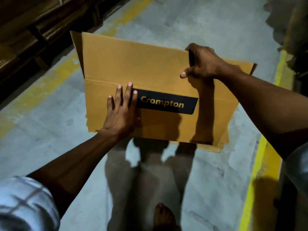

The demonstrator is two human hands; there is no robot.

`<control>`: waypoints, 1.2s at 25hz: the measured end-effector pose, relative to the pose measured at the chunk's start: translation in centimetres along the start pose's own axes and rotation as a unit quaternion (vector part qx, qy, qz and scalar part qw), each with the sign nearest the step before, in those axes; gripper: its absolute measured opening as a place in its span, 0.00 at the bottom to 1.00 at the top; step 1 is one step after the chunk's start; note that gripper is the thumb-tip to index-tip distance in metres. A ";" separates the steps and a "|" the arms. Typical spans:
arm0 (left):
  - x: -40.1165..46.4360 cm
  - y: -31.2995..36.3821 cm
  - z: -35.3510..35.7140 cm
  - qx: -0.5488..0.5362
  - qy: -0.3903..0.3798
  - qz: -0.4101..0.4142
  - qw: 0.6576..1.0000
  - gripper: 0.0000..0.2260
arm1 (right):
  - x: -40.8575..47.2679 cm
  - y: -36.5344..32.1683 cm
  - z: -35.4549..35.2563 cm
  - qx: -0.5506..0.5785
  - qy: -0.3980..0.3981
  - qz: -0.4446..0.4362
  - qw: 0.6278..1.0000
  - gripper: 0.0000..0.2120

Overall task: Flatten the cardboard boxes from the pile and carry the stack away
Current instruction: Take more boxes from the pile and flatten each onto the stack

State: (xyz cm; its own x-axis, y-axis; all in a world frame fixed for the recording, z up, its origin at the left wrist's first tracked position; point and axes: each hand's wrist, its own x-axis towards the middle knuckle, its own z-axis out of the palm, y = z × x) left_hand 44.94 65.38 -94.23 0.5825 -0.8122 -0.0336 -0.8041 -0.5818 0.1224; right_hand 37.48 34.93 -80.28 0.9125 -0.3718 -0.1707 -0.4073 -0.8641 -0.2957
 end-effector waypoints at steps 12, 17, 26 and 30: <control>3.4 -2.0 1.0 -0.001 0.046 0.004 0.999 0.44 | -7.2 1.5 15.3 -0.133 0.135 0.083 0.978 0.36; 2.1 -3.6 2.0 -0.029 0.097 -0.184 0.978 0.37 | -6.2 2.1 15.0 -0.093 0.136 0.072 0.984 0.34; 3.1 -5.9 3.2 -0.157 0.127 -0.258 0.945 0.31 | -7.5 6.5 14.5 -0.011 0.221 0.260 0.940 0.23; 3.8 -6.4 3.6 -0.276 0.116 -0.359 0.884 0.34 | -7.8 9.0 15.2 0.100 0.183 0.366 0.907 0.29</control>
State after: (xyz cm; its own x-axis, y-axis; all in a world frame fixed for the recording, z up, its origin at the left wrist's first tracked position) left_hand 51.87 65.88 -98.69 0.9792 -0.1751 -0.1029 -0.0746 -0.7813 0.6196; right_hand 26.13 35.27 -95.91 0.3311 -0.9404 -0.0776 -0.8744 -0.2749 -0.3998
